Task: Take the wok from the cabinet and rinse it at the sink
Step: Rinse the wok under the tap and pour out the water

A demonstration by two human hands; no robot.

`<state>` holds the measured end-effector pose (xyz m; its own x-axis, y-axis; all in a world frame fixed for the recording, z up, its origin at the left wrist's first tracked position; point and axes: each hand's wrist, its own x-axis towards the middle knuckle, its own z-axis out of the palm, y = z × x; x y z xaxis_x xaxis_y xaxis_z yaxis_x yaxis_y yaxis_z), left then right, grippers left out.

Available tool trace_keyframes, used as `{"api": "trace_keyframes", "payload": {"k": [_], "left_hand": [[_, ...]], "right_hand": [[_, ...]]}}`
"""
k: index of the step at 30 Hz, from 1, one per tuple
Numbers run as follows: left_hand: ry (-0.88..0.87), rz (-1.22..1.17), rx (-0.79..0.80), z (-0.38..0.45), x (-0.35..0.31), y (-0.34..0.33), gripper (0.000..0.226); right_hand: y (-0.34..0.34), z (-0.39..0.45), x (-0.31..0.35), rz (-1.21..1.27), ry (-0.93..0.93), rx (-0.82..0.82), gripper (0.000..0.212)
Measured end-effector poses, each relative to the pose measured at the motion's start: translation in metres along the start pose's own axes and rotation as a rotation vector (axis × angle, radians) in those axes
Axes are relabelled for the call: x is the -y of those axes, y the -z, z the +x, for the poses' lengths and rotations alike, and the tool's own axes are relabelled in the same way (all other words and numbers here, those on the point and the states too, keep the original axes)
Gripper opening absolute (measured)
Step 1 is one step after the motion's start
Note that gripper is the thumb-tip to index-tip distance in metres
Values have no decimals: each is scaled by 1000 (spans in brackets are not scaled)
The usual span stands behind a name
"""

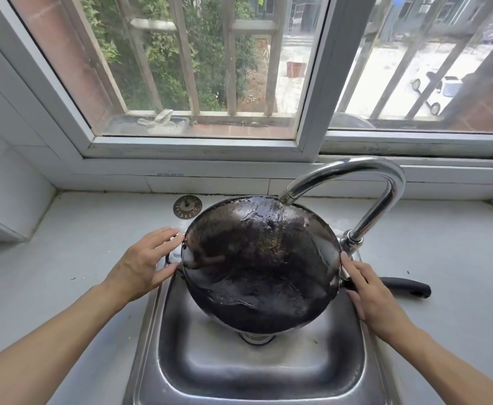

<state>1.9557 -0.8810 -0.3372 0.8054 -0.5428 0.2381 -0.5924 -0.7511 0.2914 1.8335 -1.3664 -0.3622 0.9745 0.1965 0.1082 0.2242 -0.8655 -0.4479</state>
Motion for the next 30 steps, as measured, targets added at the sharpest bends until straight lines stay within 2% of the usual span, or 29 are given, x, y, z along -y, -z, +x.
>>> {"api": "trace_keyframes", "payload": {"k": [9,13,16,19,22,26,30], "left_hand": [[53,-59,-17,7,-4,0,47],[40,-44,-79,9,-7,3,30],[54,-54,-123,13,-9,3,28],[24,-9,-159,21,-11,3,13],[18,43,-145,25,-9,3,21],[30,88,-130,23,-8,1,14],[37,130,-121,21,-10,3,20]], "right_hand": [[6,3,3,31,-58,34,100],[3,0,4,33,-57,33,100],[2,0,3,35,-52,25,101],[2,1,1,25,-44,21,100],[2,1,1,18,-26,7,99],[2,1,1,22,-41,1,100],[-7,0,-5,21,-47,31,102]]}}
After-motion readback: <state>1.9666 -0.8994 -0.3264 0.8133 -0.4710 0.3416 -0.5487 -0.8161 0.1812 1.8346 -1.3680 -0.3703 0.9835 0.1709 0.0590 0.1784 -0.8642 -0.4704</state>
